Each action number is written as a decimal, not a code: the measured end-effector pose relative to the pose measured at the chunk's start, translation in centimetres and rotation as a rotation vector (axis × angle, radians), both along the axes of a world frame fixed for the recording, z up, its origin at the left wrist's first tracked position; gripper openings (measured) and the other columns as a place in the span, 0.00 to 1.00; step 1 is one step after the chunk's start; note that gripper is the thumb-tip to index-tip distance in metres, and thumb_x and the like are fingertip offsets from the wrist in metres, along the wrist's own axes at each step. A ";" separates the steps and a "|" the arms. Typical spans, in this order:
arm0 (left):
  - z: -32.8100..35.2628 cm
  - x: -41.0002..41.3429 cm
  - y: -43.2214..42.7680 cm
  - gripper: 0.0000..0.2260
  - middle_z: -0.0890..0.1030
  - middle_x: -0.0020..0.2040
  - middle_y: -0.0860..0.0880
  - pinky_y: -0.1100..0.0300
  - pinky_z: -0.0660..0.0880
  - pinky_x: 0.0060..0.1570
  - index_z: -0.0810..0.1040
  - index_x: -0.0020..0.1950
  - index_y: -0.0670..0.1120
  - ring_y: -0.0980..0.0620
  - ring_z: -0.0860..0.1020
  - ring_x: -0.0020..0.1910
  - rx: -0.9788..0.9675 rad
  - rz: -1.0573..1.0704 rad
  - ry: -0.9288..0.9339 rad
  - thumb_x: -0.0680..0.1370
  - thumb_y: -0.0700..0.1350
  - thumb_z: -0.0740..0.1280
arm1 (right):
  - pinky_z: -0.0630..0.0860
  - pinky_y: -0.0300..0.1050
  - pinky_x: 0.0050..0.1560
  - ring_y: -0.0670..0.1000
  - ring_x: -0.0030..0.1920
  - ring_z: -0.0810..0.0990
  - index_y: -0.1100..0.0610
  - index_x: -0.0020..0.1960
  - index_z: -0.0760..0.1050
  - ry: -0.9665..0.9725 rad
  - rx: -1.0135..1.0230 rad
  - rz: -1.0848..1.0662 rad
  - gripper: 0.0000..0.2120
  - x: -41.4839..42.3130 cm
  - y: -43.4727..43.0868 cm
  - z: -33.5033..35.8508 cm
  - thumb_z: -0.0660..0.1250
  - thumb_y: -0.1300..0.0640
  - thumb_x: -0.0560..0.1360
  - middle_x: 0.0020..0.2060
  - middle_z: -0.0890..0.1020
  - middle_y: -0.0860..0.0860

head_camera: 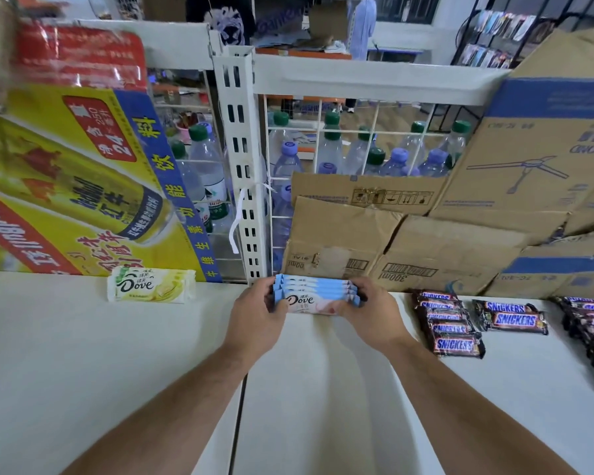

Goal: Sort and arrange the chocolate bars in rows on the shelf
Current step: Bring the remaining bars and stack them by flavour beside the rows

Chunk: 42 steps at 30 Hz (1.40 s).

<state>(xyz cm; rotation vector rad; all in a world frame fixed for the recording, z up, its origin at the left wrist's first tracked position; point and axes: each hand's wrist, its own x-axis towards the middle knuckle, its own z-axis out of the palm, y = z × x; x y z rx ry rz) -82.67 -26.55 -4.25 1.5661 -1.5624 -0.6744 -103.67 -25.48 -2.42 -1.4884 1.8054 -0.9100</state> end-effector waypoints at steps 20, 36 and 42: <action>0.1 0.3 0.9 0.16 0.78 0.52 0.50 0.58 0.77 0.47 0.76 0.57 0.45 0.54 0.77 0.44 -0.170 0.095 -0.024 0.70 0.41 0.72 | 0.75 0.37 0.45 0.42 0.46 0.81 0.45 0.53 0.73 -0.043 0.019 -0.085 0.20 0.1 1.2 0.4 0.77 0.48 0.66 0.46 0.83 0.41; 0.3 -9.9 5.4 0.21 0.76 0.60 0.53 0.60 0.66 0.62 0.76 0.63 0.50 0.51 0.71 0.61 -0.146 -0.627 -0.402 0.70 0.48 0.68 | 0.68 0.34 0.47 0.44 0.52 0.77 0.49 0.58 0.78 0.431 0.060 0.062 0.17 -6.3 10.4 2.0 0.69 0.51 0.69 0.51 0.78 0.43; 1.0 -16.3 4.9 0.31 0.73 0.64 0.52 0.58 0.68 0.64 0.69 0.69 0.51 0.53 0.70 0.64 0.020 -0.518 -0.259 0.68 0.53 0.73 | 0.63 0.40 0.64 0.52 0.67 0.65 0.50 0.72 0.65 0.717 0.069 0.170 0.40 -13.9 8.6 4.2 0.71 0.39 0.64 0.69 0.68 0.48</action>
